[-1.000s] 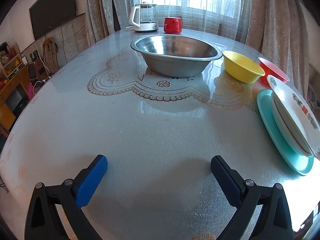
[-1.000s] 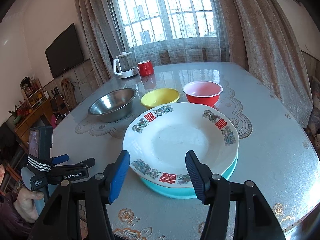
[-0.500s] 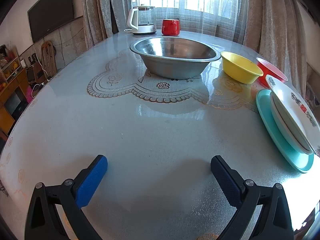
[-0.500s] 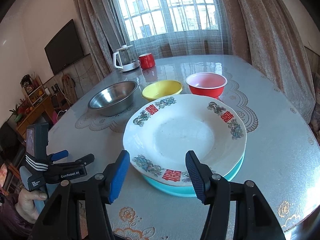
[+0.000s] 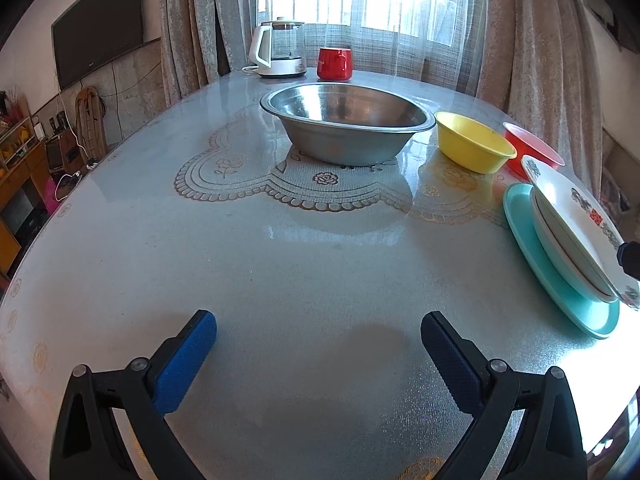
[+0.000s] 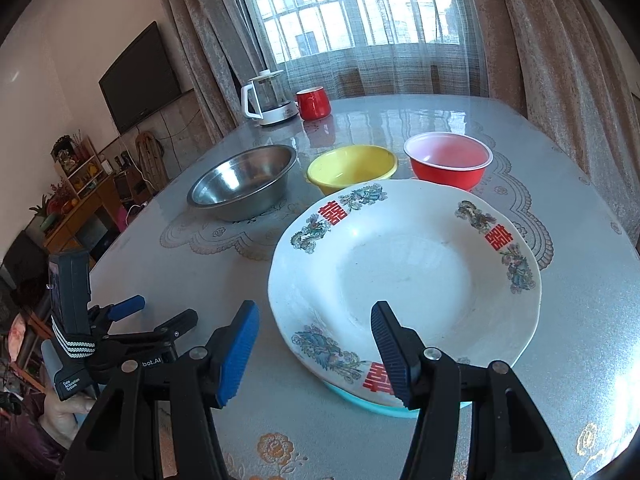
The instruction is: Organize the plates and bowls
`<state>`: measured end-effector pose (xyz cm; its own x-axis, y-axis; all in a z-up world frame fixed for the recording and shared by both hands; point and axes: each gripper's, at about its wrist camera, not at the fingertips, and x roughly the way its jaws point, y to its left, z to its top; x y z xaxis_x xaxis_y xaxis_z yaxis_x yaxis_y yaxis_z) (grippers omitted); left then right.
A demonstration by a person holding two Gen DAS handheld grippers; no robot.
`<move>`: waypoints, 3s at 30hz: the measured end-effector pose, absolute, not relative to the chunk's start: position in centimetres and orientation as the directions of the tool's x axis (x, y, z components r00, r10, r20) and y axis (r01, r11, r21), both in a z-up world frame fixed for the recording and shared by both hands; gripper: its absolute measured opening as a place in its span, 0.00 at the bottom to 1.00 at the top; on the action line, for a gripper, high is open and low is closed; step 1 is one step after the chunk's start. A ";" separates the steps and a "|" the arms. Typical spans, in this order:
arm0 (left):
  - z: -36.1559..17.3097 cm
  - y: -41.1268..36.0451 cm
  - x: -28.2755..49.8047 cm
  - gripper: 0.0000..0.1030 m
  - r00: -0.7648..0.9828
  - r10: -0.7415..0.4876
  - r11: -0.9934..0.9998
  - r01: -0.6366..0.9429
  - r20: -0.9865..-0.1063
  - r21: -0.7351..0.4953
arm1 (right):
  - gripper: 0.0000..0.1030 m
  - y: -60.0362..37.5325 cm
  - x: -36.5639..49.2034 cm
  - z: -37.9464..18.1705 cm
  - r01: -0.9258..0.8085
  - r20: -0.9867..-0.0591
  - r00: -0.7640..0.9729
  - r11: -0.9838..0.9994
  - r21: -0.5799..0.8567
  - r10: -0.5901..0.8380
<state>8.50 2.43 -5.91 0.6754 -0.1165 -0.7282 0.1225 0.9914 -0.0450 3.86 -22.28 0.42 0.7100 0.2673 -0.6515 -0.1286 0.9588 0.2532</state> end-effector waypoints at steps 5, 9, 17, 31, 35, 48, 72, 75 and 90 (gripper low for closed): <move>-4.1 4.4 8.7 1.00 0.712 -0.143 0.990 0.113 -0.688 -0.089 | 0.57 -21.1 5.9 0.9 -0.184 -0.656 0.665 0.929 0.321 0.358; -2.7 5.7 10.0 1.00 0.736 -0.113 0.994 0.077 -0.668 -0.083 | 0.57 -20.1 7.7 1.2 -0.212 -0.653 0.632 0.904 0.372 0.417; -0.5 8.1 14.5 1.00 0.734 -0.150 0.985 0.054 -0.662 -0.163 | 0.57 -18.3 12.5 2.0 -0.242 -0.644 0.568 0.852 0.465 0.513; 0.6 8.5 23.7 0.98 0.706 -0.229 0.969 0.099 -0.670 -0.227 | 0.57 -17.8 23.1 0.0 -0.104 -0.696 0.508 0.838 0.535 0.507; 0.0 8.4 25.8 0.89 0.686 -0.263 0.959 0.107 -0.678 -0.264 | 0.57 -17.5 24.9 -0.9 -0.079 -0.714 0.486 0.840 0.537 0.503; -2.0 6.9 26.8 0.32 0.632 -0.334 0.938 0.148 -0.699 -0.314 | 0.36 -14.7 26.7 -2.2 -0.127 -0.782 0.485 0.917 0.379 0.391; 0.4 9.2 11.2 0.33 0.690 -0.334 0.938 0.179 -0.642 -0.296 | 0.32 -12.7 14.5 -0.3 -0.264 -0.737 0.499 0.890 0.371 0.455; -0.2 9.4 10.0 0.34 0.679 -0.340 0.936 0.176 -0.651 -0.305 | 0.32 -12.5 12.9 -0.4 -0.279 -0.734 0.504 0.890 0.360 0.455; -2.4 9.3 7.3 0.41 0.640 -0.320 0.945 0.165 -0.699 -0.282 | 0.33 -12.7 9.8 -1.4 -0.288 -0.754 0.517 0.912 0.293 0.406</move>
<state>7.27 9.31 -2.37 0.6395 -0.3202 -0.6989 0.1651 0.9451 -0.2820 9.79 -12.73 -1.43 0.5173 0.4057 -0.7536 -0.2877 0.9117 0.2933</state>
